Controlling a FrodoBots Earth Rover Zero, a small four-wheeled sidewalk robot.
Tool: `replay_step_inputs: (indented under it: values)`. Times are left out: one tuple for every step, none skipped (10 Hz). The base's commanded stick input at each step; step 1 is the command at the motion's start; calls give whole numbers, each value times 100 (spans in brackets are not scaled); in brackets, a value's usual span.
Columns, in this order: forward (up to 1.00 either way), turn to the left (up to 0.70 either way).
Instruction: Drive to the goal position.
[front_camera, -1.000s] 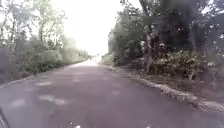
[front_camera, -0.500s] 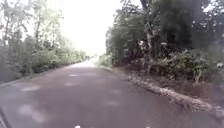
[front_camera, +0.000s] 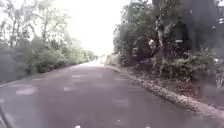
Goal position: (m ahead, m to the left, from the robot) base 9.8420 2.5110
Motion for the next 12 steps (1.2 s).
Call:
replay_step_inputs:
  values:
    - [100, -1]
    - [100, -1]
    - [100, -1]
    - [100, -1]
    - [100, -1]
    - [100, -1]
    - [100, -12]
    - [100, -12]
    - [100, -13]
    - [100, -13]
    - [100, -13]
    - [100, -13]
